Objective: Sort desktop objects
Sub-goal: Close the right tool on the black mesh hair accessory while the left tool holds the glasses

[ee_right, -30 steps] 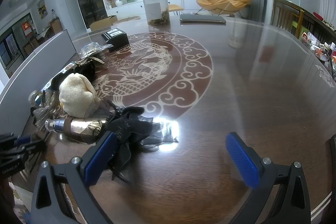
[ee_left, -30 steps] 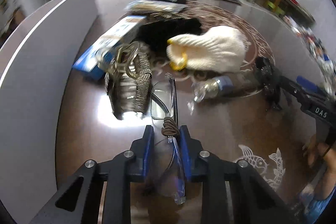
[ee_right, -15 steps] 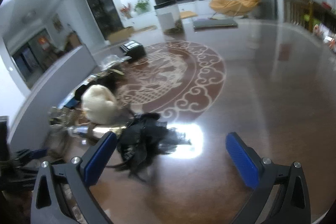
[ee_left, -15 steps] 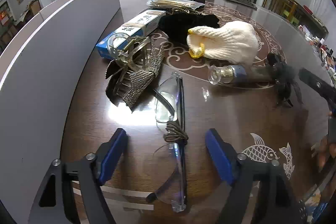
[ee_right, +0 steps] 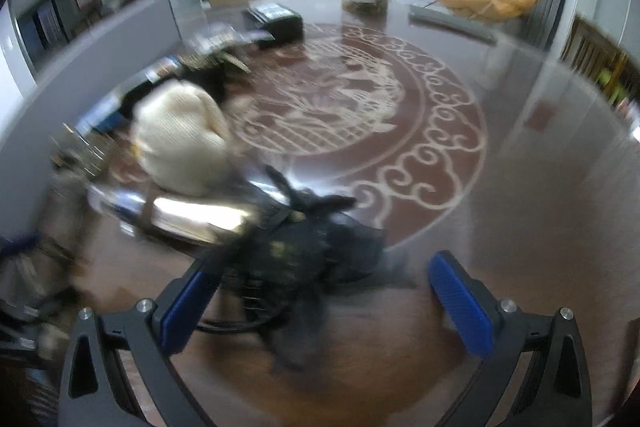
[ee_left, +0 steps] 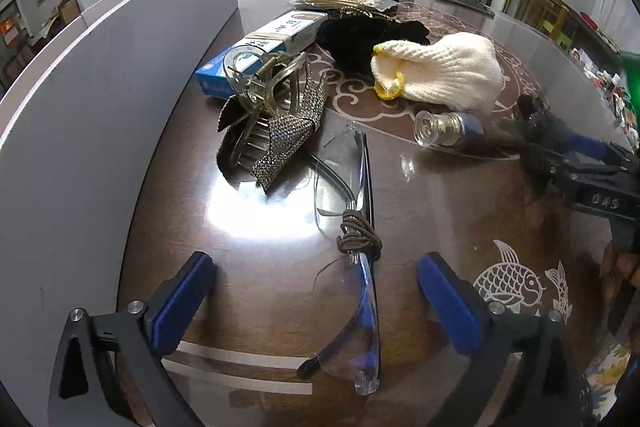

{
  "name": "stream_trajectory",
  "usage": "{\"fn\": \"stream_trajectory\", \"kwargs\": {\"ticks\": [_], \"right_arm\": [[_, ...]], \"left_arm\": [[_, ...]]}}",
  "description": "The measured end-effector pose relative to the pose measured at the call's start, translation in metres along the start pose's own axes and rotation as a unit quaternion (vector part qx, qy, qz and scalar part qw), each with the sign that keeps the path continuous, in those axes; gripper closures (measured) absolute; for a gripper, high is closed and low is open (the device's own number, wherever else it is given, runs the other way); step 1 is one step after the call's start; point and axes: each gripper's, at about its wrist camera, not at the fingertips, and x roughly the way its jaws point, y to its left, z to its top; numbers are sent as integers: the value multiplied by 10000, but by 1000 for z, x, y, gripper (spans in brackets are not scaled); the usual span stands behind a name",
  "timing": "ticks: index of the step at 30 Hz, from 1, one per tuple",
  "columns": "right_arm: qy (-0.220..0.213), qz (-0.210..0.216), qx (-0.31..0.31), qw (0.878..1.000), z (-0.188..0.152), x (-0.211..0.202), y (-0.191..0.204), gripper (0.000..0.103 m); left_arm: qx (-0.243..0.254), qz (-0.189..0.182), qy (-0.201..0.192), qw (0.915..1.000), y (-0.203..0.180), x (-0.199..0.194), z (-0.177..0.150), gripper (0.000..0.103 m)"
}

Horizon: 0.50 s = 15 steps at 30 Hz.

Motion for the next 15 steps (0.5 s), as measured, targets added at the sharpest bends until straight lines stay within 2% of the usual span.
{"fn": "stream_trajectory", "kwargs": {"ticks": [4,6,7,8,9,10,11,15], "right_arm": [[-1,28,-48,10000,-1,1,-4,0],[136,114,-132,9998,4,2,-5,2],[55,133,-138,9998,4,-1,-6,21],[-152,245,-199,9994,2,-6,-6,60],[-243,219,-310,9990,1,-9,-5,62],[-264,175,-381,9988,0,-12,-5,63],[-309,301,-398,9983,-2,-14,-6,63],[-424,668,-374,9962,-16,-35,-17,64]], "left_arm": [[113,-64,-46,9999,0,0,-1,0],[164,-98,69,9998,1,0,1,0],[172,-101,115,9997,2,0,1,0],[182,-103,98,9997,2,-2,1,12],[218,-131,-36,9997,3,-7,1,41],[269,-165,-103,9994,3,-9,2,54],[308,-214,-110,9992,2,-11,4,77],[105,-646,-92,9978,5,-15,2,78]]}}
